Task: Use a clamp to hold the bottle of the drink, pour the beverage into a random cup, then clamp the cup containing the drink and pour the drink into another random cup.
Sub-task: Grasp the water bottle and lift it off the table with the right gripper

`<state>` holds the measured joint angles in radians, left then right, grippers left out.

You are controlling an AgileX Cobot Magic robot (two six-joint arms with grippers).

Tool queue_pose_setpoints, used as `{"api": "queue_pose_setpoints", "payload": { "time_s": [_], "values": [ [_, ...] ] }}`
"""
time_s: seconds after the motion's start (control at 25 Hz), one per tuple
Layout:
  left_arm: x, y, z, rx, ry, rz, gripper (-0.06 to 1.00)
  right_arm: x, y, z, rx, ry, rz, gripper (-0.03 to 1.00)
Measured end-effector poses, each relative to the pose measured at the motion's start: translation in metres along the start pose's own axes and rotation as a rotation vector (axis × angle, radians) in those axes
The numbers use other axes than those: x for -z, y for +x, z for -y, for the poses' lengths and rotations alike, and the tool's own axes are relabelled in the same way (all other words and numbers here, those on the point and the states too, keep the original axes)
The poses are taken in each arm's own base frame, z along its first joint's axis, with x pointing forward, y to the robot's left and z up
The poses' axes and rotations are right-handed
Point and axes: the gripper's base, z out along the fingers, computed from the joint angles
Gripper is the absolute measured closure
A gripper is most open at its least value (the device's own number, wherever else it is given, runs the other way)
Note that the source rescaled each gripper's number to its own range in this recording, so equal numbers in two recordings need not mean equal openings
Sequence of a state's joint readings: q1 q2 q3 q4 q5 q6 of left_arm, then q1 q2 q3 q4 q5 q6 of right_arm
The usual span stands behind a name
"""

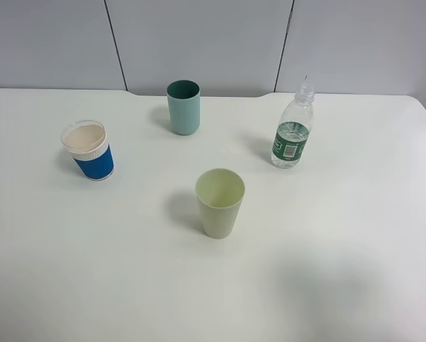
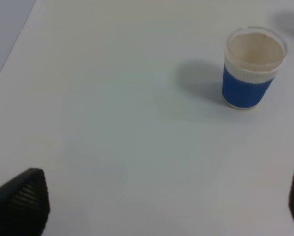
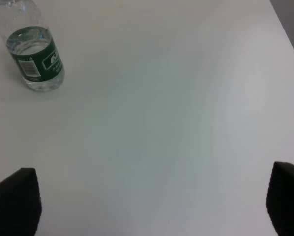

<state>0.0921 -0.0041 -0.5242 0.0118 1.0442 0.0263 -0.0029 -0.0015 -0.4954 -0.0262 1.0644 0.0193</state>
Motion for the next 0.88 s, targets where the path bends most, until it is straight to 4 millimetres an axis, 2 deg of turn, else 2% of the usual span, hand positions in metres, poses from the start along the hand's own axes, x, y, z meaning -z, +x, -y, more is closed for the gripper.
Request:
{"api": "queue_pose_setpoints", "payload": {
  "time_s": [0.88],
  "values": [
    [0.0000,0.0000,0.0000,0.000,0.000,0.000,-0.03,0.0000,0.0000,0.0000,0.000,0.000,0.000,0.17]
  ]
}}
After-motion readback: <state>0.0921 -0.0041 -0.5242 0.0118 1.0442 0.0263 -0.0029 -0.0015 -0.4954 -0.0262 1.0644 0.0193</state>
